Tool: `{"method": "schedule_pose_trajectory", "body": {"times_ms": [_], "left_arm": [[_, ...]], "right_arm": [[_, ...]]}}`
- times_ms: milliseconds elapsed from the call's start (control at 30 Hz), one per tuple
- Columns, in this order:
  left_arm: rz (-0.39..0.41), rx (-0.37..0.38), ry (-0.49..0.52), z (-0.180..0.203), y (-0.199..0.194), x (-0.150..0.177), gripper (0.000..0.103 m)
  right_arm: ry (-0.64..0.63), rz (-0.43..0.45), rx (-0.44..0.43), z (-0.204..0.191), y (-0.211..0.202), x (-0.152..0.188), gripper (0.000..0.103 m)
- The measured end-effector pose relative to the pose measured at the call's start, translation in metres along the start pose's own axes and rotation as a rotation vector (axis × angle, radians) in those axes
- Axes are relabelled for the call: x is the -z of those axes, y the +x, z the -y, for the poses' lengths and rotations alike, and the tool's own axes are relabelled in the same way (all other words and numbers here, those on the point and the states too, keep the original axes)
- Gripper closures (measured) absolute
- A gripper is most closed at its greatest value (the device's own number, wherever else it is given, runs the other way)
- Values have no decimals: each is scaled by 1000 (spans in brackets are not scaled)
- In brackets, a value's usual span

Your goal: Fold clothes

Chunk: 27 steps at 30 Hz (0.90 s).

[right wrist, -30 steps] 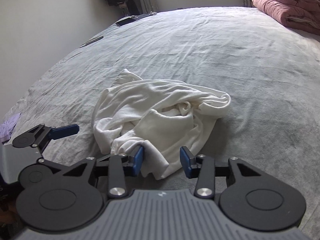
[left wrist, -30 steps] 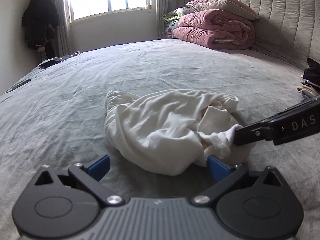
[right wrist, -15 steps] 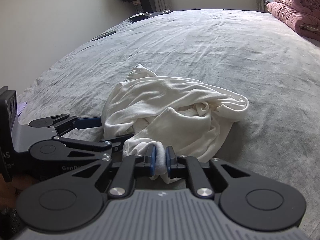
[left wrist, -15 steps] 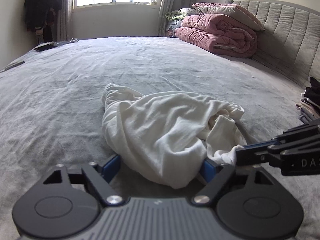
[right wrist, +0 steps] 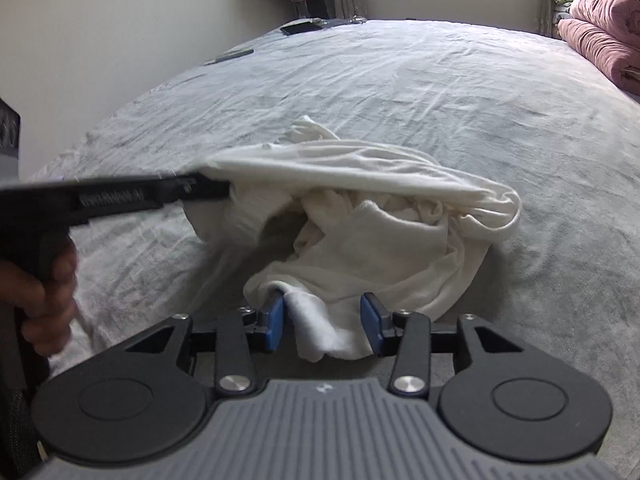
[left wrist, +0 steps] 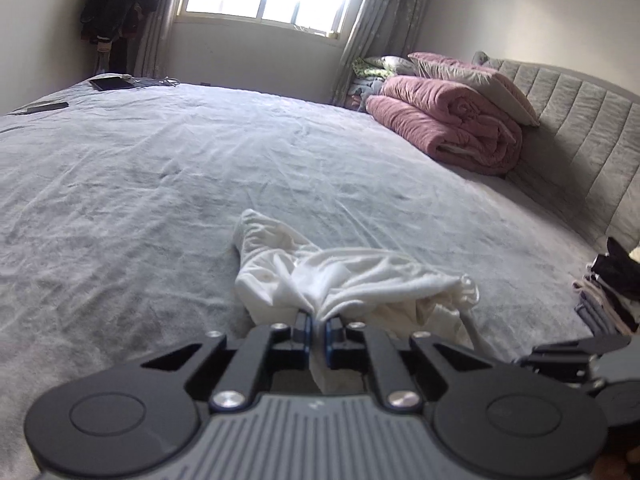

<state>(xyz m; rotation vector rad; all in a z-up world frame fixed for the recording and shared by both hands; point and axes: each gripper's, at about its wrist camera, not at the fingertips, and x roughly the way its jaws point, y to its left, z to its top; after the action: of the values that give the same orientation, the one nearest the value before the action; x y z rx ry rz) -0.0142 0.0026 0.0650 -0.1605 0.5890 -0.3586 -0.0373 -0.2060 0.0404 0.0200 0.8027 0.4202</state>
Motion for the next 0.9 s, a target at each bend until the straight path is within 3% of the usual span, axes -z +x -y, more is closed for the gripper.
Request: {"method": "schedule_pose_trajectory", "body": {"times_ms": [67, 133, 267, 567, 633, 700, 767, 800, 833, 900], "left_arm": [[34, -22, -3, -5, -9, -6, 97], [60, -50, -7, -11, -16, -11, 97], [102, -44, -47, -23, -30, -21, 97], [226, 47, -51, -19, -58, -32, 97], [259, 13, -16, -14, -61, -33, 97], [268, -3, -4, -11, -60, -34, 96], [238, 1, -33, -14, -53, -34, 95], [219, 1, -48, -16, -49, -33, 94], [199, 2, -57, -19, -45, -32, 93], [166, -3, -66, -22, -38, -29, 87]], "right_arm": [[-33, -16, 21, -3, 4, 4, 68], [-48, -6, 49, -3, 3, 5, 90], [-42, 41, 93, 4, -6, -1, 95], [-56, 168, 117, 15, -34, -13, 95], [-32, 170, 103, 20, -36, -15, 83], [-13, 171, 98, 25, -37, -17, 80], [-12, 170, 102, 27, -36, -18, 65], [-13, 170, 105, 28, -36, -17, 49], [-15, 171, 107, 28, -35, -17, 41], [-43, 155, 98, 25, -30, -16, 41]]}}
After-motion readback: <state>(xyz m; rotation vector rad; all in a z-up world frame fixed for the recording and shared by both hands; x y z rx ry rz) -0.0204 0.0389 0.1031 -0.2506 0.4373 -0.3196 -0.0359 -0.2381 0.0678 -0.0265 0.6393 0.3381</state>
